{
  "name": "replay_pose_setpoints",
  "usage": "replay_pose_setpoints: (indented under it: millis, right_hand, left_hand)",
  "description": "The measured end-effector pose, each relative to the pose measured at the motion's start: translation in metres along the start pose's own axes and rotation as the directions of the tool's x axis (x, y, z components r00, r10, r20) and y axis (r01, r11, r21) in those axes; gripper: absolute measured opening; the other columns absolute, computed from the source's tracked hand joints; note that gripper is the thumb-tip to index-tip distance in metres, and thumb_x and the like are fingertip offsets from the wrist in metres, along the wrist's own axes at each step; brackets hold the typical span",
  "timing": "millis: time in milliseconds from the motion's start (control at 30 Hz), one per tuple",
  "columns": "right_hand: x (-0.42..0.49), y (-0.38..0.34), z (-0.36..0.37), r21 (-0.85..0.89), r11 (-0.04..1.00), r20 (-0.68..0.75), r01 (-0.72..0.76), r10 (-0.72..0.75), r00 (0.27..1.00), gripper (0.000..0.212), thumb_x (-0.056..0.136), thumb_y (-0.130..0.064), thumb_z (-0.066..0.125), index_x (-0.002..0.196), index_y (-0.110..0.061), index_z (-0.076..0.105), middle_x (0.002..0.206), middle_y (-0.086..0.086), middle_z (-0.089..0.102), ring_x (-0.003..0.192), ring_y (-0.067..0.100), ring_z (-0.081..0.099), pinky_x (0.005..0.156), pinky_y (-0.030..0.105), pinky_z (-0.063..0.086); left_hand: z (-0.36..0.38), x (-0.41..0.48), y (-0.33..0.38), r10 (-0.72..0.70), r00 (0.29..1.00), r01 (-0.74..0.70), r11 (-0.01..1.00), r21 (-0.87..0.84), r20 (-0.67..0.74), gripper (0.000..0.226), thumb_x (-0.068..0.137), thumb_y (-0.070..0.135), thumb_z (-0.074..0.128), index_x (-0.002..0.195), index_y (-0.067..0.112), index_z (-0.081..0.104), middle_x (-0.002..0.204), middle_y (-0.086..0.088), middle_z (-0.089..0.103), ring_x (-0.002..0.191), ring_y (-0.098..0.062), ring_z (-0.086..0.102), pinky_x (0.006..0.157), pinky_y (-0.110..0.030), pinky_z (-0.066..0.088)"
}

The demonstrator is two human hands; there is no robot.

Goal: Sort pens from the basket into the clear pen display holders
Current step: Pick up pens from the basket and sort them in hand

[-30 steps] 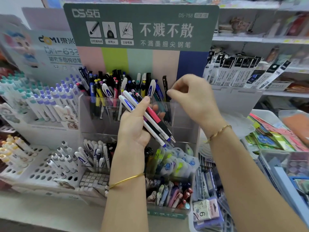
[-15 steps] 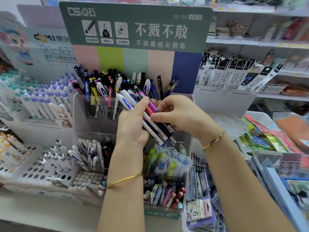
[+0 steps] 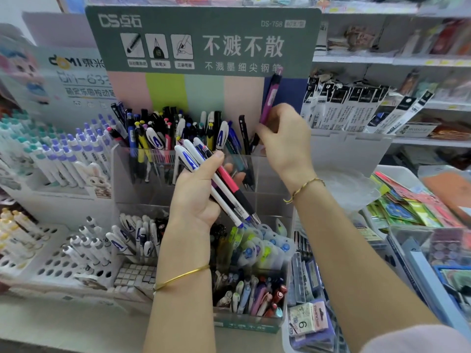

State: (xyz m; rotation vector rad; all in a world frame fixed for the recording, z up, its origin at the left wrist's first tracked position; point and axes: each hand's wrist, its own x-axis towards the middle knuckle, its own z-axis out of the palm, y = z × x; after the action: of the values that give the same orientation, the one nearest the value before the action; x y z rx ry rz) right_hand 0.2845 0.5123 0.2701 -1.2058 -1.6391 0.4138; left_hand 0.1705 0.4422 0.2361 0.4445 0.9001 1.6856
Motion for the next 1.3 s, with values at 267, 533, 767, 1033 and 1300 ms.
replay_pose_setpoints:
  millis: [267,533,767,1033,1300]
  right_hand:
    - [-0.003,-0.004,0.002,-0.449,0.893,0.089,0.005,0.039,0.995,0.033,0.084,-0.032,0.07,0.106,-0.008,0.062,0.109,0.011,0.057,0.104,0.032,0.051,0.08,0.035,0.04]
    - [-0.017,-0.009,-0.007,-0.171,0.985,0.277,-0.019,0.067,0.958,0.015,0.093,-0.02,0.057,0.089,-0.01,0.068,0.08,0.001,0.064,0.077,0.016,0.059,0.07,0.027,0.044]
    - [-0.031,-0.021,-0.021,0.285,0.899,0.552,-0.333,0.13,0.824,0.017,0.096,-0.015,0.055,0.086,-0.008,0.066,0.059,-0.001,0.059,0.042,0.002,0.052,0.039,0.013,0.038]
    - [-0.014,-0.022,-0.018,0.395,0.918,-0.149,0.022,0.04,0.988,0.017,0.088,-0.019,0.066,0.079,-0.024,0.052,0.076,0.003,0.061,0.066,0.022,0.06,0.057,0.034,0.049]
    - [-0.01,-0.021,-0.007,0.279,0.946,-0.344,0.164,-0.061,0.937,0.017,0.087,-0.018,0.066,0.082,-0.022,0.05,0.073,-0.002,0.059,0.066,0.026,0.064,0.06,0.047,0.054]
  left_hand:
    - [0.002,0.0,0.003,-0.023,0.999,0.022,1.0,0.011,0.037,0.006,0.092,0.004,0.059,0.086,0.005,0.059,0.065,-0.006,0.058,0.059,-0.013,0.064,0.064,-0.043,0.061]
    - [0.005,-0.003,0.001,-0.041,0.985,0.022,0.994,0.111,0.168,0.008,0.094,0.003,0.054,0.095,0.005,0.061,0.076,-0.009,0.071,0.069,-0.017,0.071,0.063,-0.036,0.061]
    - [0.003,-0.007,0.001,-0.042,0.966,-0.008,0.982,0.191,0.255,0.02,0.094,0.004,0.053,0.111,0.003,0.062,0.098,-0.018,0.071,0.087,-0.025,0.072,0.074,-0.038,0.061]
    - [-0.005,-0.005,0.0,-0.062,0.993,0.048,0.99,0.134,0.101,0.016,0.095,0.005,0.053,0.08,0.005,0.057,0.076,-0.011,0.067,0.081,-0.025,0.067,0.082,-0.049,0.056]
    - [-0.008,-0.004,0.003,-0.033,0.995,0.019,0.987,0.157,0.089,0.009,0.091,0.005,0.06,0.083,0.007,0.055,0.053,0.001,0.058,0.051,-0.008,0.062,0.064,-0.034,0.06]
